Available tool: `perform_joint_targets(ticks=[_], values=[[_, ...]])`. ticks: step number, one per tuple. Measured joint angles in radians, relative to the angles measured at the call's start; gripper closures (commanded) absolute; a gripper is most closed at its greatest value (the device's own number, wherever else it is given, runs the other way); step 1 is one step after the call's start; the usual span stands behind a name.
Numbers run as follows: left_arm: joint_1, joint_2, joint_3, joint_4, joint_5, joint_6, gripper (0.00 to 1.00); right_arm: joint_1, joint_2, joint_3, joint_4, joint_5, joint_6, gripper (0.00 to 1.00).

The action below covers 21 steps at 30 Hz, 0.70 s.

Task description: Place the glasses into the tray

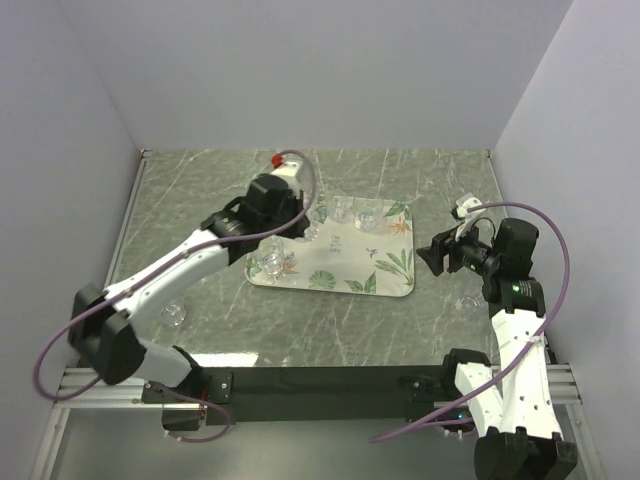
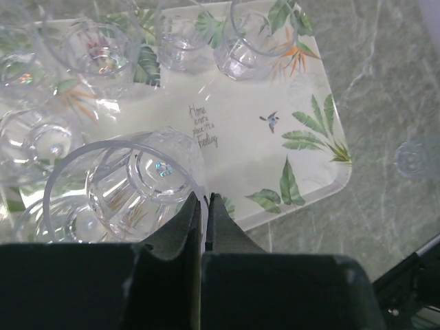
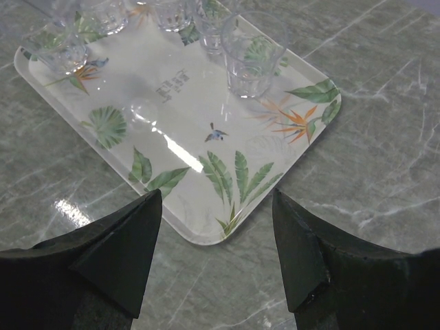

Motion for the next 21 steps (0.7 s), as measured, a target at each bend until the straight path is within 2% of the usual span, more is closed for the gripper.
perform_joint_targets(ticks=[10,21], values=[[-0.039,0.306,0.15,-0.003,-0.053,0.075,1.0,-0.004,0.0,0.0,0.0,-0.003,0.0,0.28],[-0.039,0.47,0.219,-0.008,-0.082,0.128,1.0,-0.008,0.0,0.0,0.0,-0.006,0.0,0.28]])
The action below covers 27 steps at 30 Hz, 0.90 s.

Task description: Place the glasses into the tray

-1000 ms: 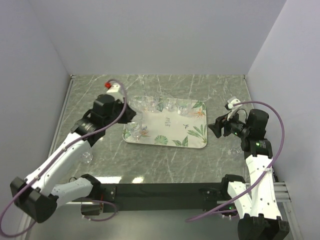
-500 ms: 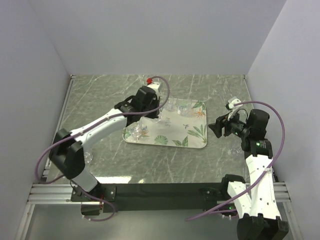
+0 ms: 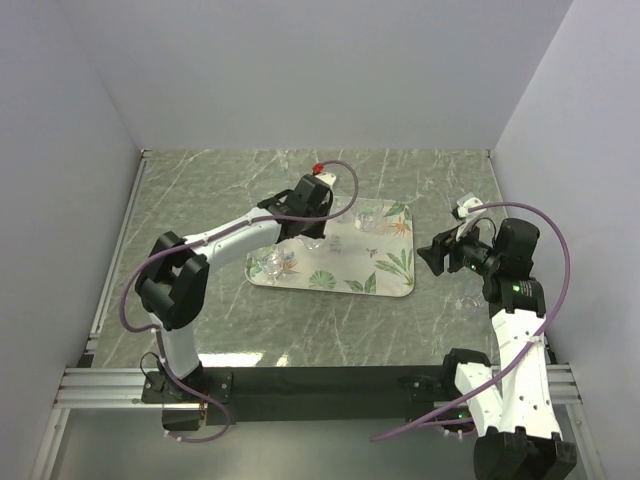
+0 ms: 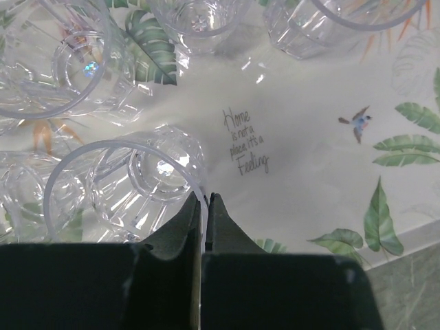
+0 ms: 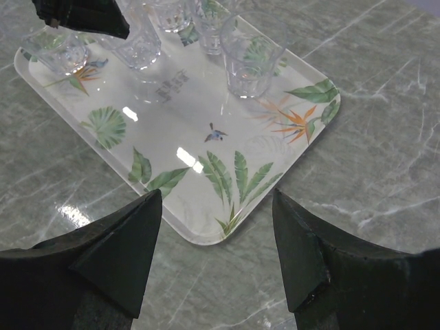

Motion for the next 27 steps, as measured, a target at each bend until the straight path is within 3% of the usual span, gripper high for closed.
perform_joint_targets(ticks=[8,14,18,21,27], values=[[-0.002,0.057,0.037,-0.005,-0.018,0.019,0.94,-0.004,0.0,0.0,0.0,0.0,0.0,0.28],[-0.002,0.058,0.037,-0.006,-0.02,0.023,0.69,-0.013,0.0,0.0,0.0,-0.001,0.0,0.28],[-0.002,0.057,0.037,-0.006,-0.019,0.023,0.43,-0.019,0.0,0.0,0.0,-0.002,0.0,0.28],[-0.002,0.054,0.037,-0.007,-0.019,0.018,0.34,-0.026,0.0,0.0,0.0,-0.003,0.0,0.28],[-0.002,-0.034,0.035,-0.01,-0.01,0.016,0.26,-0.039,-0.002,-0.003,0.0,-0.003,-0.01,0.28]])
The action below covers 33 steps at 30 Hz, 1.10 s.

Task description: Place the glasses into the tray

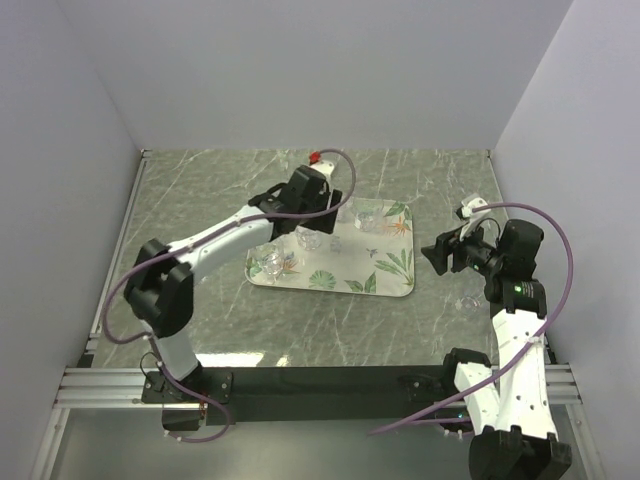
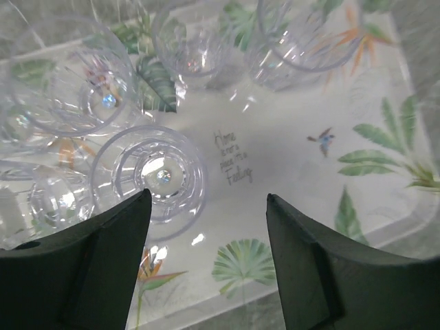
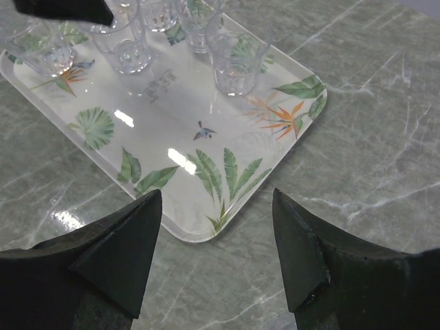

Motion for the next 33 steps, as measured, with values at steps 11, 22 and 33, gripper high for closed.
perform_joint_targets(ticks=[11,22,33], values=[[-0.003,-0.493,-0.209,0.043,-0.061,0.027,0.07,-0.014,0.011,-0.009,-0.105,-0.004,-0.213,0.26],[0.0,-0.926,-0.529,0.047,-0.276,0.108,0.01,-0.016,0.083,0.083,-0.391,0.259,-0.509,0.26],[0.0,-1.069,-0.624,0.063,-0.349,0.12,0.01,-0.02,0.127,0.098,-0.481,0.452,-0.41,0.27]])
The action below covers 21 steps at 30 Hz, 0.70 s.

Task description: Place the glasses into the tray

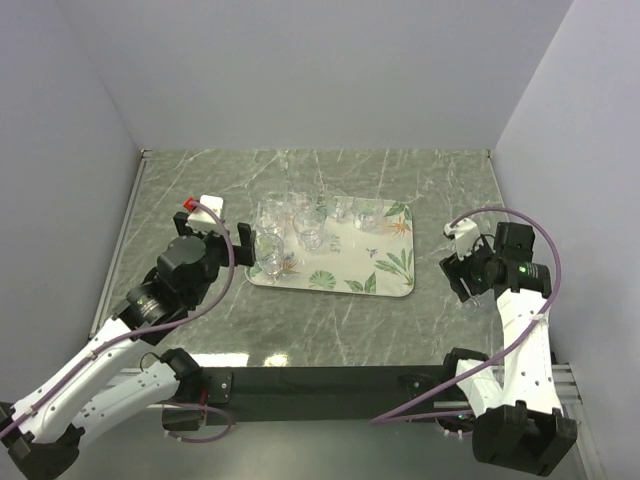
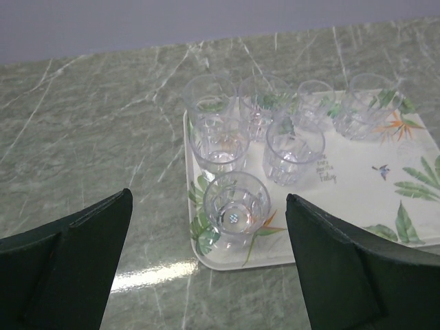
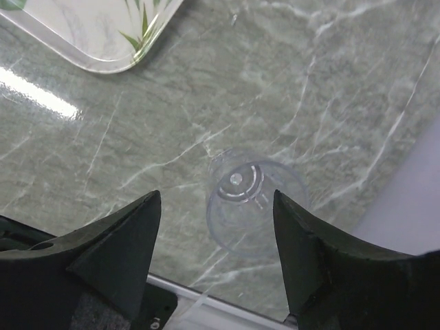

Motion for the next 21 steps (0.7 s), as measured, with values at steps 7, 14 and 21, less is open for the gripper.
perform_joint_targets(ticks=[7,14,21], values=[[0.0,-0.021,0.0,0.015,0.0,0.0,0.0,0.0,0.014,-0.046,-0.014,0.029,0.053,0.32],[0.0,-0.021,-0.005,0.015,-0.001,0.0,0.01,0.0,0.085,-0.112,0.028,0.07,0.092,0.4],[0.0,-0.019,-0.012,0.018,-0.011,0.005,0.01,0.0,0.148,-0.175,0.124,0.119,0.121,0.59]])
